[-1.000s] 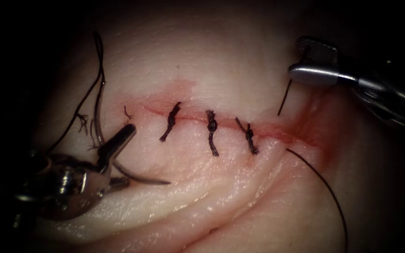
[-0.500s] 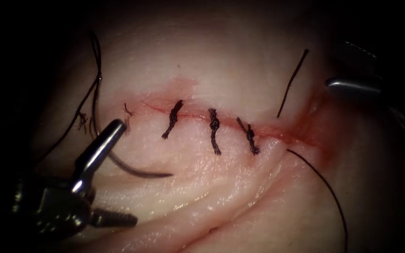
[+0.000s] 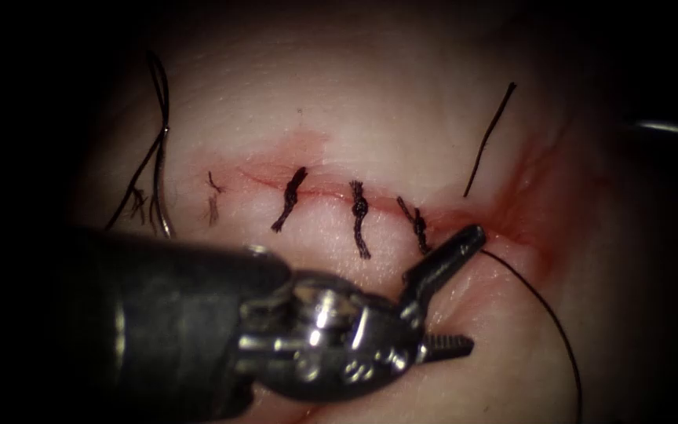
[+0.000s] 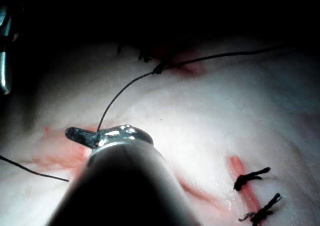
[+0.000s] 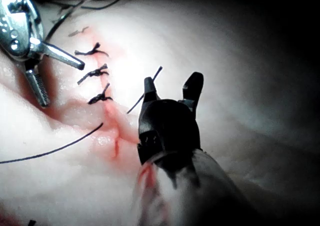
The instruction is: Wound Closure
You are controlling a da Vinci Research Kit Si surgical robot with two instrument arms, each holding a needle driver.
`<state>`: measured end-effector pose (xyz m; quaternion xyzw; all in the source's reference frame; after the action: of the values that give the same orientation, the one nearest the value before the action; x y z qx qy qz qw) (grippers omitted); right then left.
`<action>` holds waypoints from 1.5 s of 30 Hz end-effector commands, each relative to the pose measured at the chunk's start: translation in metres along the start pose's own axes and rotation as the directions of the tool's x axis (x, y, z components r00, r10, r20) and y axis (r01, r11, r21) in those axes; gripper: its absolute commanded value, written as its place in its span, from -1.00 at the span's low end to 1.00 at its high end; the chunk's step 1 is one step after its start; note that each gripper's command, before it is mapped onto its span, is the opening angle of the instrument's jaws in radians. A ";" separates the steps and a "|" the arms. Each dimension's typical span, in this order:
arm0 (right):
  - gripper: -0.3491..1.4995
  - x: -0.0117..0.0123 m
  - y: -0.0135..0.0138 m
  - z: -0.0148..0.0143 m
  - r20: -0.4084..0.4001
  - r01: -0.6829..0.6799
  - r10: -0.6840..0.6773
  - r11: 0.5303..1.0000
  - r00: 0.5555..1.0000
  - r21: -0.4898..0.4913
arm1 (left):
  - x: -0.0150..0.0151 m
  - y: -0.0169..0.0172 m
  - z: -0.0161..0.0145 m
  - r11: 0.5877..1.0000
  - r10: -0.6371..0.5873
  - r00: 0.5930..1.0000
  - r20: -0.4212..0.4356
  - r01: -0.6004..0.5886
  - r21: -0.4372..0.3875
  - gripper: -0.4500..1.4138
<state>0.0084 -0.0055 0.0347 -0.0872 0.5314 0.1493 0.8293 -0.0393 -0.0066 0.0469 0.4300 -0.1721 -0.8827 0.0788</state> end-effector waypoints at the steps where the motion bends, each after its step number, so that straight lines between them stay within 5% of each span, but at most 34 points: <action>1: 0.74 -0.0004 -0.0002 0.0006 -0.001 0.005 -0.005 1.000 1.000 0.003 | 0.0001 0.0003 0.0014 1.000 0.020 1.000 -0.004 -0.020 -0.001 0.28; 17: 0.78 -0.0021 -0.0012 0.0008 -0.029 0.014 -0.014 1.000 0.999 0.014 | -0.0004 0.0048 0.0084 0.982 0.165 0.970 -0.178 -0.179 -0.068 0.12; 33: 0.78 -0.0030 -0.0011 0.0013 -0.037 -0.021 0.022 1.000 0.999 0.021 | 0.0068 0.0083 0.0060 0.938 0.316 0.905 -0.285 -0.342 -0.048 0.19; 38: 0.78 -0.0030 -0.0014 0.0015 -0.042 -0.025 0.026 0.999 0.999 0.023 | 0.0068 0.0085 0.0057 0.934 0.329 0.901 -0.282 -0.355 -0.044 -0.19; 40: 0.78 -0.0030 -0.0015 0.0016 -0.045 -0.025 0.026 0.999 0.999 0.023 | 0.0067 0.0085 0.0053 0.925 0.353 0.892 -0.281 -0.378 -0.036 -0.58; 41: 0.78 -0.0030 -0.0016 0.0016 -0.048 -0.024 0.025 0.999 0.999 0.025 | 0.0067 0.0084 0.0050 0.923 0.359 0.891 -0.278 -0.383 -0.035 -1.00; 45: 0.69 -0.0031 -0.0029 0.0017 -0.082 -0.003 0.011 0.996 0.997 0.094 | 0.0060 0.0071 0.0034 0.923 0.348 0.887 -0.303 -0.382 -0.056 -1.00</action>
<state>0.0090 -0.0084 0.0378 -0.0429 0.5743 0.1182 0.8089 -0.0448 -0.0137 0.0463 0.5102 -0.1838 -0.7877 0.2923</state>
